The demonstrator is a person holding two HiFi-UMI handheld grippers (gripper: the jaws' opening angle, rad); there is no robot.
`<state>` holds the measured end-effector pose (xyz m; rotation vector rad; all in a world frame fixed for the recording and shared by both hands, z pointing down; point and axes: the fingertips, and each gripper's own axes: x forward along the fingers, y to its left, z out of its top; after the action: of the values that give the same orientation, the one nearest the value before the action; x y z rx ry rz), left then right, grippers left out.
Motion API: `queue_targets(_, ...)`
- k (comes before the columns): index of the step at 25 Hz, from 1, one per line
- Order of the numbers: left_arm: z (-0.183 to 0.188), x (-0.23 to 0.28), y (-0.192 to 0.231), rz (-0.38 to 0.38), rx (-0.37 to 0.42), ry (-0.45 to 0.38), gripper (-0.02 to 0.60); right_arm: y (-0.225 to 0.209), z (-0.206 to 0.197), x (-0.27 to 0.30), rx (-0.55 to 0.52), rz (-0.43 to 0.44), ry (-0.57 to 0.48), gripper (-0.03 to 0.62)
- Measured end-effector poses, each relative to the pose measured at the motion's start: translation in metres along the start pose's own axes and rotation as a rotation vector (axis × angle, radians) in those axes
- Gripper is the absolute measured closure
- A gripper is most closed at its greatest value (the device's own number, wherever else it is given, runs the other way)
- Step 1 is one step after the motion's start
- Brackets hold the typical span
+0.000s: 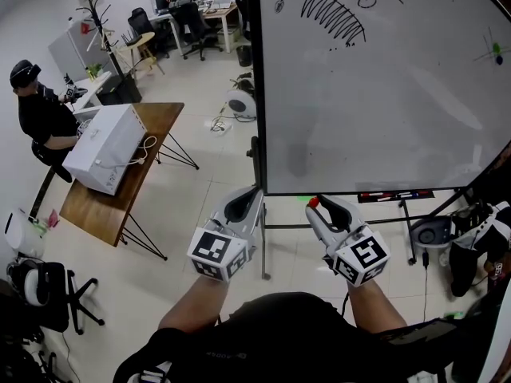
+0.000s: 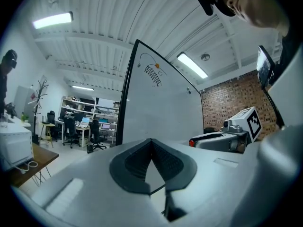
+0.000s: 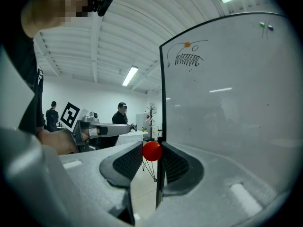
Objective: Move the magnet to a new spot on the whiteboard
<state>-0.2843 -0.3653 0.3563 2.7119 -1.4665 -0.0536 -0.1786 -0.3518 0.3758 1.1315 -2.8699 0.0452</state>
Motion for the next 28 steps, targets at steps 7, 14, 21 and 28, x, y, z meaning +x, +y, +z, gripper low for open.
queue_targets(7,0.001,-0.003,-0.002,0.000,0.008,-0.003,0.565,0.000,0.000,0.000,0.005,-0.006,-0.003,0.488)
queue_targets(14,0.001,-0.008,0.000,-0.001,0.006,-0.009,0.565,0.005,0.001,-0.001,0.001,-0.023,-0.003,0.488)
queue_targets(21,-0.002,-0.023,-0.005,-0.063,-0.009,-0.002,0.565,0.032,-0.002,-0.007,-0.002,-0.055,0.014,0.488)
queue_targets(28,-0.021,-0.028,-0.016,-0.173,-0.040,0.023,0.565,0.041,-0.008,-0.039,0.031,-0.191,0.026,0.488)
